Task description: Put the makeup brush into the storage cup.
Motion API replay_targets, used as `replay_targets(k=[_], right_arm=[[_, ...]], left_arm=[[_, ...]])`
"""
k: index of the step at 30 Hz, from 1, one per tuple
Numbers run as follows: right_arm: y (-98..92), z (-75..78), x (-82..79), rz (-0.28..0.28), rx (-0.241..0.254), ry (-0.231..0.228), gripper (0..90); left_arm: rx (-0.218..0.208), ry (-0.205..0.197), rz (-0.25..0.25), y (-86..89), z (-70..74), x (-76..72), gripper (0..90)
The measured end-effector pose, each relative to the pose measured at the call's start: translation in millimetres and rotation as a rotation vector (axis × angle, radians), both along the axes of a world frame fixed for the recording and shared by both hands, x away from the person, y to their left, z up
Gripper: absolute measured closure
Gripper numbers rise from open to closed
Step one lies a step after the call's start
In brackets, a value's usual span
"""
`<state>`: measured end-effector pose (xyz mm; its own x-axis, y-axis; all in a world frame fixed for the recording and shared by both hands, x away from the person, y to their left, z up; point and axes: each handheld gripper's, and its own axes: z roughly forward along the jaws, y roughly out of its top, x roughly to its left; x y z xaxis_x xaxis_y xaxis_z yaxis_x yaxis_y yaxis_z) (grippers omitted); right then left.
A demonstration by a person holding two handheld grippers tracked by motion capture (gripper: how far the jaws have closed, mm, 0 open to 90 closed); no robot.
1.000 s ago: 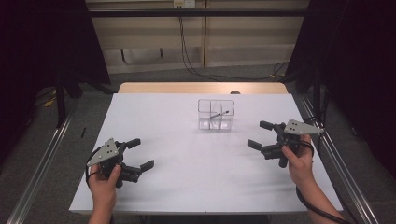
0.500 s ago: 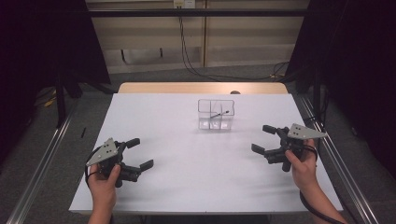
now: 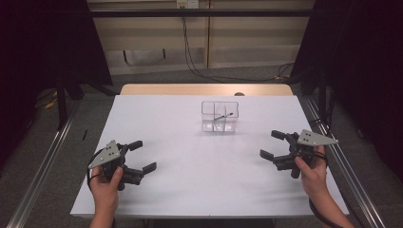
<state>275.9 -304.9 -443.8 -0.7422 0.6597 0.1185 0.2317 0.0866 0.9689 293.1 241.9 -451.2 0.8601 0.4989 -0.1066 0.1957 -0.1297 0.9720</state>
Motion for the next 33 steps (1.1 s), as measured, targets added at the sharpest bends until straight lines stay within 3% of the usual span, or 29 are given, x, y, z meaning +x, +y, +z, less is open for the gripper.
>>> replay_targets(k=[33], right_arm=[[-23.4,-4.9,-21.5,-0.020,-0.022,0.014,6.1]], left_arm=[[-0.004,0.007,-0.002,-1.2,-0.8,1.3,1.5]])
